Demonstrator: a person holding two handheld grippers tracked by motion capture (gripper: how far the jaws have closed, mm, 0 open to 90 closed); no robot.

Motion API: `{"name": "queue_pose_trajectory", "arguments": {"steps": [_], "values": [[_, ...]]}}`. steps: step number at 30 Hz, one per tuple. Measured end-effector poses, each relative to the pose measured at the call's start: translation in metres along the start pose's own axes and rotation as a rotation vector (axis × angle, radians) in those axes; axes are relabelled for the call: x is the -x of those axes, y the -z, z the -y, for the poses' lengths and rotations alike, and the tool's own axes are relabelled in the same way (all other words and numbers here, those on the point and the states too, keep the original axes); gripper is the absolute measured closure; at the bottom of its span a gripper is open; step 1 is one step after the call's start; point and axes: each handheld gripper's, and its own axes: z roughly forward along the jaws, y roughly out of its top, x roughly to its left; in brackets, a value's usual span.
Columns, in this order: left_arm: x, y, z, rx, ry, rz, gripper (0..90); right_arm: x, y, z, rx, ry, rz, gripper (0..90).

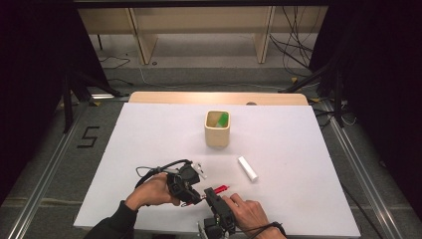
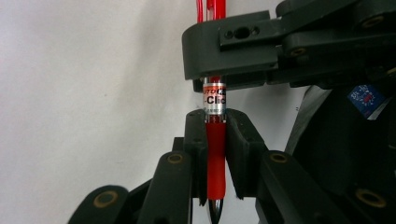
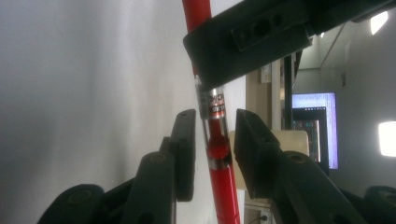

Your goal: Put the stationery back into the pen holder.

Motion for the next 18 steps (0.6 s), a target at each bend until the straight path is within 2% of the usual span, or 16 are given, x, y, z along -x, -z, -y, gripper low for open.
{"name": "queue_pose_trajectory", "arguments": {"steps": [1, 2, 4, 8, 14, 16, 18], "values": [[0.0006, -0.0007, -0.0002, -0.002, 0.001, 0.001, 79.0, -0.0005, 0.0001, -0.0002, -0.002, -0.001, 0.002, 71.8], [0.0008, -0.0012, -0.0005, -0.002, 0.002, 0.003, 79.0, 0.0006, -0.0007, -0.0006, 0.011, 0.024, 0.008, 72.8], [0.001, -0.0015, -0.0007, 0.001, 0.005, 0.005, 79.0, -0.0019, -0.0004, -0.0008, 0.006, 0.015, 0.004, 75.5], [0.0009, -0.0019, -0.0006, 0.0, 0.01, 0.008, 79.1, -0.0031, -0.0009, -0.0014, 0.005, 0.044, -0.001, 78.3], [-0.0001, -0.002, 0.0001, -0.008, 0.021, 0.02, 78.5, -0.0044, -0.001, -0.0015, 0.007, 0.07, -0.003, 79.4], [-0.0006, -0.0012, 0.0012, -0.018, 0.018, 0.023, 76.8, -0.0049, -0.0004, -0.002, 0.009, 0.073, -0.003, 79.5], [-0.0007, 0.001, 0.0029, -0.021, 0.021, 0.022, 71.0, -0.0049, -0.0005, -0.0013, 0.008, 0.076, 0.001, 79.5]]}}
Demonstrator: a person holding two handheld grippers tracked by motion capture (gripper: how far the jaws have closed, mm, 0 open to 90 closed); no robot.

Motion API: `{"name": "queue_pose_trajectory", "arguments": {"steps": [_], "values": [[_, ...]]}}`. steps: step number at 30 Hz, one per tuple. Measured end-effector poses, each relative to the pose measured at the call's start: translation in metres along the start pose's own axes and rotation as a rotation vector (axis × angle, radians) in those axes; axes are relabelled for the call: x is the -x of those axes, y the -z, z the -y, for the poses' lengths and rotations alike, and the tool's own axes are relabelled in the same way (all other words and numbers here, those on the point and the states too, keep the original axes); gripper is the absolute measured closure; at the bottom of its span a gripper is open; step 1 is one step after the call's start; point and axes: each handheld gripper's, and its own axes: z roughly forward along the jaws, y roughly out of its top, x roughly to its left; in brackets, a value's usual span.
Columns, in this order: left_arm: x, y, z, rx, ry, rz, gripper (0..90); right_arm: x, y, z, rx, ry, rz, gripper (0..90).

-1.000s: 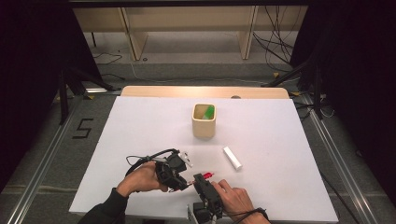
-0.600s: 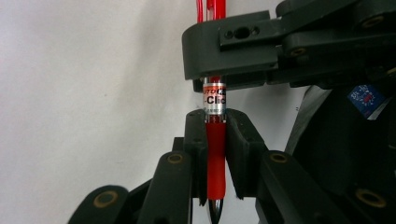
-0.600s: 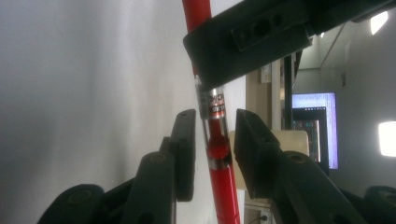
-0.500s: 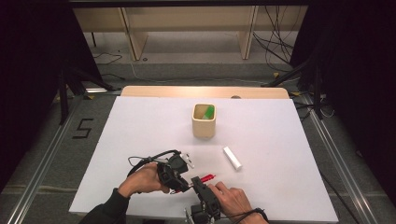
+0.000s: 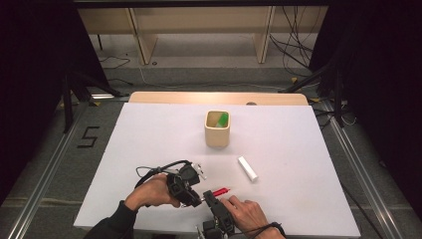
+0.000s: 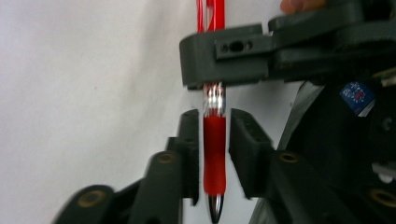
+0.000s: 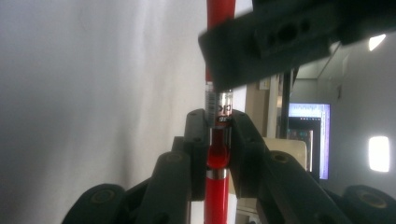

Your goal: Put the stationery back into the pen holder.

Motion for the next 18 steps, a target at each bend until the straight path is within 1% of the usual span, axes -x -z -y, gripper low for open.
{"name": "queue_pose_trajectory", "arguments": {"steps": [1, 2, 3, 4, 5, 8, 9, 10, 12, 15, 16, 17, 18], "values": [[0.0, 0.001, 0.001, 0.001, 0.001, 0.0, 68.3, 0.0, 0.0, 0.001, 0.002, -0.004, 0.003, 79.5], [-0.001, 0.003, 0.001, 0.002, 0.0, -0.001, 65.1, 0.001, 0.0, 0.001, -0.004, 0.003, 0.001, 79.5], [-0.002, 0.005, 0.002, 0.008, 0.009, 0.007, 63.3, 0.001, 0.001, 0.002, -0.002, 0.0, 0.004, 79.5], [-0.003, 0.008, 0.003, 0.011, 0.002, 0.013, 62.9, 0.002, 0.001, 0.002, -0.002, -0.002, 0.0, 79.5], [-0.003, 0.01, 0.004, 0.017, 0.003, 0.014, 61.8, 0.002, 0.001, 0.002, -0.01, 0.007, -0.005, 79.5], [-0.005, 0.016, 0.008, 0.032, 0.012, -0.003, 58.3, 0.0, 0.0, 0.003, 0.001, 0.005, 0.002, 79.5], [-0.006, 0.018, 0.009, 0.041, 0.007, -0.013, 57.1, 0.0, 0.0, 0.004, 0.002, 0.005, 0.003, 79.5], [-0.006, 0.019, 0.01, 0.048, 0.013, -0.02, 55.3, 0.0, 0.001, 0.004, -0.006, 0.006, -0.004, 79.5], [-0.008, 0.023, 0.013, 0.057, 0.02, -0.026, 53.0, 0.0, 0.0, 0.005, 0.002, -0.004, 0.006, 79.5], [-0.01, 0.03, 0.017, 0.074, 0.037, -0.04, 48.0, 0.001, 0.0, 0.008, -0.008, 0.004, 0.004, 79.5], [-0.011, 0.032, 0.019, 0.079, 0.04, -0.045, 46.9, 0.002, 0.0, 0.009, -0.005, -0.001, 0.008, 79.5], [-0.012, 0.034, 0.021, 0.085, 0.039, -0.049, 44.6, 0.002, 0.0, 0.009, -0.011, -0.005, -0.001, 79.5], [-0.013, 0.036, 0.022, 0.095, 0.051, -0.052, 43.1, 0.003, 0.0, 0.01, -0.01, -0.015, 0.003, 79.5]]}}
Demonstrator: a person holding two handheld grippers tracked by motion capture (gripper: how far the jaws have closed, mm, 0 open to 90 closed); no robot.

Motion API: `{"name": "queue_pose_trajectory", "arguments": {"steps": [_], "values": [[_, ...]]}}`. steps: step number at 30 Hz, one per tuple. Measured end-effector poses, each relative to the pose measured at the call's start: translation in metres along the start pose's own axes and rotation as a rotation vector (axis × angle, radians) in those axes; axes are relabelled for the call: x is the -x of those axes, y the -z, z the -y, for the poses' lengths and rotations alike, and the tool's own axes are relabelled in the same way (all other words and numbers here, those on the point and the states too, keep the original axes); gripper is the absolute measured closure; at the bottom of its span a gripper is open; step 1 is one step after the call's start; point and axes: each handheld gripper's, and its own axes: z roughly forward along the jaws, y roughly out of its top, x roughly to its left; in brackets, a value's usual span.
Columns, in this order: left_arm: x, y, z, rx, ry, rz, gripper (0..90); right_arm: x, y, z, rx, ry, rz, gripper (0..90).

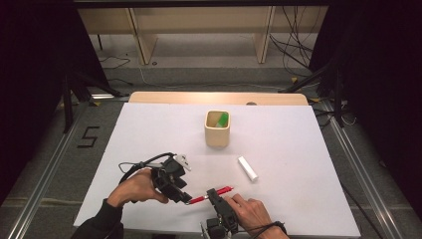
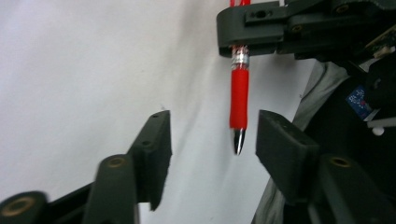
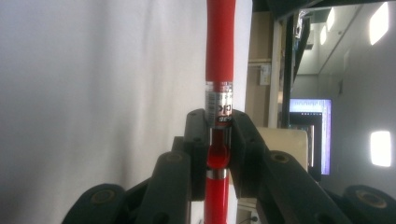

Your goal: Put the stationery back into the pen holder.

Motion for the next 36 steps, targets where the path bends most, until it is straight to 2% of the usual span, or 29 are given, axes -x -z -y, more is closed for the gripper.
{"name": "queue_pose_trajectory", "arguments": {"steps": [5, 8, 11, 15, 17, 20, 22, 25, 27, 31, 33, 36], "values": [[-0.006, 0.005, 0.007, 0.054, 0.027, -0.03, 36.7, 0.002, -0.001, 0.006, -0.017, -0.012, -0.007, 79.5], [-0.008, 0.005, 0.011, 0.102, 0.04, -0.049, 33.6, 0.005, -0.001, 0.01, -0.022, -0.049, -0.011, 79.5], [-0.011, 0.006, 0.015, 0.186, 0.075, -0.047, 30.4, 0.01, -0.002, 0.016, -0.029, -0.087, -0.007, 79.5], [-0.016, 0.003, 0.021, 0.281, 0.093, -0.049, 26.6, 0.016, -0.002, 0.023, -0.053, -0.116, -0.005, 79.5], [-0.016, 0.002, 0.025, 0.319, 0.09, -0.062, 25.7, 0.019, -0.003, 0.027, -0.055, -0.126, 0.004, 79.5], [-0.014, 0.002, 0.029, 0.359, 0.085, -0.082, 24.2, 0.025, -0.003, 0.033, -0.073, -0.189, -0.003, 79.5], [-0.013, 0.003, 0.033, 0.384, 0.077, -0.088, 23.4, 0.028, -0.004, 0.038, -0.077, -0.205, 0.008, 79.5], [-0.01, 0.002, 0.04, 0.43, 0.072, -0.107, 22.2, 0.034, -0.004, 0.045, -0.088, -0.253, 0.002, 79.5], [-0.009, 0.001, 0.046, 0.468, 0.085, -0.122, 21.6, 0.038, -0.005, 0.05, -0.086, -0.299, -0.004, 79.5], [-0.011, -0.003, 0.055, 0.531, 0.102, -0.154, 21.6, 0.053, -0.004, 0.058, -0.061, -0.461, -0.035, 79.5], [-0.012, -0.004, 0.058, 0.563, 0.124, -0.151, 21.4, 0.06, -0.003, 0.062, -0.042, -0.547, -0.058, 79.5], [-0.011, -0.005, 0.061, 0.596, 0.137, -0.169, 21.3, 0.069, -0.004, 0.07, -0.02, -0.667, -0.096, 79.5]]}}
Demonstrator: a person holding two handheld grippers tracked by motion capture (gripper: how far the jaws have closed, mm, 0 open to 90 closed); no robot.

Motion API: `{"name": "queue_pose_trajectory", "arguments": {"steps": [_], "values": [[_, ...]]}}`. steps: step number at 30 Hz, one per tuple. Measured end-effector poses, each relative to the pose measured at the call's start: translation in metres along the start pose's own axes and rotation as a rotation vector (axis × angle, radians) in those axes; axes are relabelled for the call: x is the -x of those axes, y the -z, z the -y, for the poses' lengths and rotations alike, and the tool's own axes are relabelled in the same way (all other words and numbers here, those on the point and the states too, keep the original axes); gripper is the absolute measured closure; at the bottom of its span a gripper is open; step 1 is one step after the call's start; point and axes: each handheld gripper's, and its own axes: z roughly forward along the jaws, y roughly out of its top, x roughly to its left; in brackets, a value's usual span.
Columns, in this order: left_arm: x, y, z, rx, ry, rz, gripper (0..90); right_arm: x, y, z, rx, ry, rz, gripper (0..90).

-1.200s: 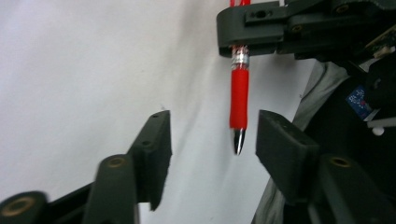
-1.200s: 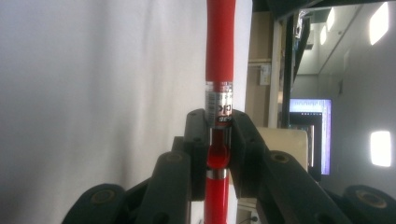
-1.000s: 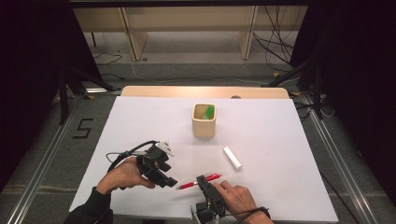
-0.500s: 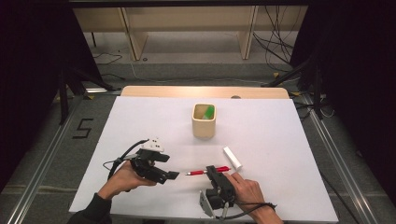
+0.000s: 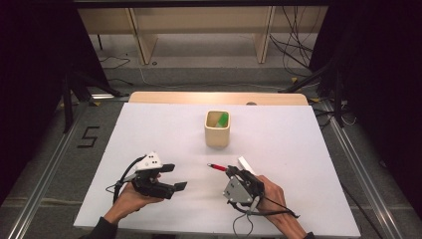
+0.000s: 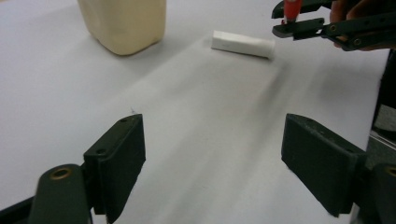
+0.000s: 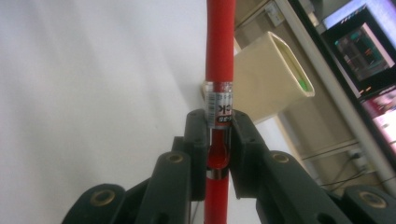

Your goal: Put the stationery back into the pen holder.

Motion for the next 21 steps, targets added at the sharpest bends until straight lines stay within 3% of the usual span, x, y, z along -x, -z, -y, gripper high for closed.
{"name": "queue_pose_trajectory", "arguments": {"steps": [3, 6, 8, 11, 14, 18, 21], "values": [[0.003, 0.0, 0.003, 0.03, -0.002, -0.025, 21.5, 0.014, -0.001, 0.002, 0.024, -0.128, -0.045, 79.5], [0.005, 0.0, 0.006, 0.063, 0.007, -0.042, 20.6, 0.029, -0.004, 0.006, 0.042, -0.289, -0.103, 79.5], [0.006, -0.002, 0.01, 0.07, 0.008, -0.056, 20.1, 0.039, -0.006, 0.009, 0.049, -0.406, -0.148, 79.4], [0.005, -0.003, 0.014, 0.053, 0.003, -0.061, 19.3, 0.053, -0.01, 0.014, 0.054, -0.536, -0.212, 79.4], [0.005, -0.003, 0.016, 0.061, 0.016, -0.071, 18.3, 0.067, -0.014, 0.02, 0.093, -0.685, -0.276, 79.4], [0.007, -0.004, 0.019, 0.061, 0.015, -0.078, 16.4, 0.08, -0.021, 0.025, 0.118, -0.806, -0.321, 79.5], [0.011, -0.006, 0.02, 0.053, 0.005, -0.065, 15.5, 0.084, -0.025, 0.024, 0.115, -0.831, -0.313, 79.5]]}}
